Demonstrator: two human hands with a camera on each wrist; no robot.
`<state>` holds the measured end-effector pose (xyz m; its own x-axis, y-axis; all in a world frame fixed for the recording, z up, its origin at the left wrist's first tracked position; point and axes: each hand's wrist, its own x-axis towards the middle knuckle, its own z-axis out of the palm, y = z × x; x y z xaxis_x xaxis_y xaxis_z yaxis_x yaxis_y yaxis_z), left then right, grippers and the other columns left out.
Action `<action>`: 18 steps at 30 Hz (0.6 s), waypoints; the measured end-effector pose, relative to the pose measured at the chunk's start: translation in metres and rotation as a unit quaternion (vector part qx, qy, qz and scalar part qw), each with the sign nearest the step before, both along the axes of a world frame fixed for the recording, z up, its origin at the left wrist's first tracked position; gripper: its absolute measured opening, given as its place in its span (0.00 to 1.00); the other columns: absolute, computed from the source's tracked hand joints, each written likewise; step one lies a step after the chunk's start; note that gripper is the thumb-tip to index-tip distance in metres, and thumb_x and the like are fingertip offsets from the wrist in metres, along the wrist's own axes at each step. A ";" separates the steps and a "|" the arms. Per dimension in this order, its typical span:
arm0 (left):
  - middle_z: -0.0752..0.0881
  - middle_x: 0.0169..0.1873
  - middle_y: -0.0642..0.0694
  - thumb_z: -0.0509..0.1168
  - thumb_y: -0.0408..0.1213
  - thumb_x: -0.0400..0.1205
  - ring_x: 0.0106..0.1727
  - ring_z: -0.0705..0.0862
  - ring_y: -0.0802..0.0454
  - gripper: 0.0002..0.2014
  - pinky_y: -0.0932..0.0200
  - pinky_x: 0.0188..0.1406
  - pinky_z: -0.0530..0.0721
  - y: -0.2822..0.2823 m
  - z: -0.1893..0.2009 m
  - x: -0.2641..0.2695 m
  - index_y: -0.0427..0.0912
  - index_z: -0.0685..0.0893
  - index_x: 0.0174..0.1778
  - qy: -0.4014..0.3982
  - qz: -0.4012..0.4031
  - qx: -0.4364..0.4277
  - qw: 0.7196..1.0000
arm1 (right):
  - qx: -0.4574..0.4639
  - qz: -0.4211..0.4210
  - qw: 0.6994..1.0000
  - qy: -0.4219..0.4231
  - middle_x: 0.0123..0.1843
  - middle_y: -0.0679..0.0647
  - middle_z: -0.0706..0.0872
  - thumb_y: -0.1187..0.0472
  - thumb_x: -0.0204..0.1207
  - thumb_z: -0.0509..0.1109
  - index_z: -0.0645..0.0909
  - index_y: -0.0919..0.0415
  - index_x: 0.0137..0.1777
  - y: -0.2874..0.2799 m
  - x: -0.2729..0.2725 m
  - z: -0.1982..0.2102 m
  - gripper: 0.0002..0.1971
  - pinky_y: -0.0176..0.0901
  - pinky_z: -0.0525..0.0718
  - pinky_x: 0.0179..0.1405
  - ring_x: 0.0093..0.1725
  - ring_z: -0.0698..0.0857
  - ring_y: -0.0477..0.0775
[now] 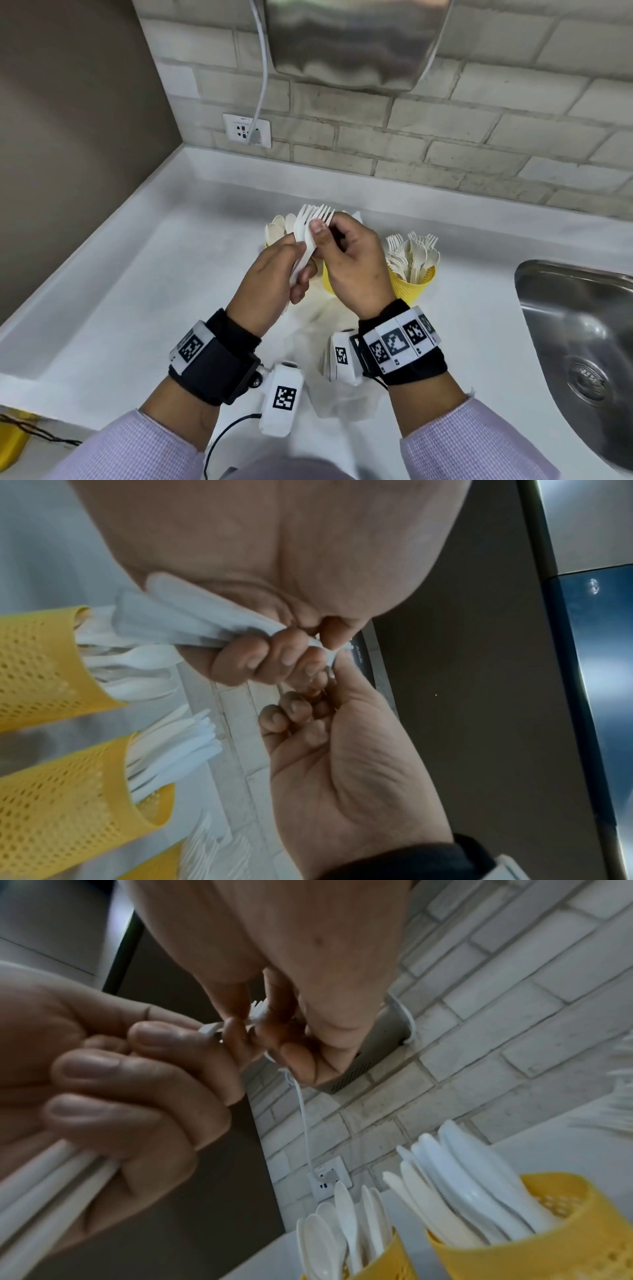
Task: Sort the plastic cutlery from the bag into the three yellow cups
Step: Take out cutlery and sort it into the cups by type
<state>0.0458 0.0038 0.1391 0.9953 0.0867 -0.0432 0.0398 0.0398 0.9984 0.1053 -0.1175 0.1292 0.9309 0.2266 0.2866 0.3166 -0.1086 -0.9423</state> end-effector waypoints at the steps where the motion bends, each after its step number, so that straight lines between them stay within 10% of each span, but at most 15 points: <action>1: 0.74 0.29 0.42 0.50 0.35 0.91 0.25 0.68 0.49 0.13 0.59 0.26 0.68 -0.003 0.001 -0.001 0.32 0.75 0.47 0.000 -0.008 0.015 1.000 | 0.005 -0.006 1.000 -0.010 0.32 0.64 0.84 0.50 0.86 0.68 0.77 0.53 0.38 -0.006 -0.003 0.002 0.15 0.57 0.84 0.36 0.32 0.89 0.66; 8: 0.85 0.34 0.41 0.56 0.44 0.93 0.22 0.73 0.47 0.15 0.62 0.24 0.74 -0.028 0.005 -0.008 0.46 0.84 0.47 -0.055 -0.043 0.051 0.996 | 0.026 -0.058 0.998 -0.025 0.36 0.61 0.85 0.57 0.88 0.68 0.82 0.64 0.42 -0.044 -0.012 0.009 0.14 0.42 0.80 0.35 0.31 0.84 0.47; 18: 0.76 0.26 0.44 0.59 0.40 0.91 0.20 0.60 0.52 0.19 0.65 0.17 0.62 -0.075 0.004 -0.010 0.24 0.73 0.48 -0.047 -0.038 -0.010 0.998 | 0.111 -0.063 0.992 -0.001 0.35 0.48 0.85 0.64 0.83 0.74 0.88 0.61 0.57 -0.087 -0.027 0.016 0.05 0.46 0.84 0.32 0.31 0.84 0.55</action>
<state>0.0354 -0.0708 0.1428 0.9987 0.0111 0.0490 -0.0496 0.0611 0.9969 0.0786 -0.2049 0.1452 0.9470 0.0393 0.3188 0.3161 0.0626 -0.9467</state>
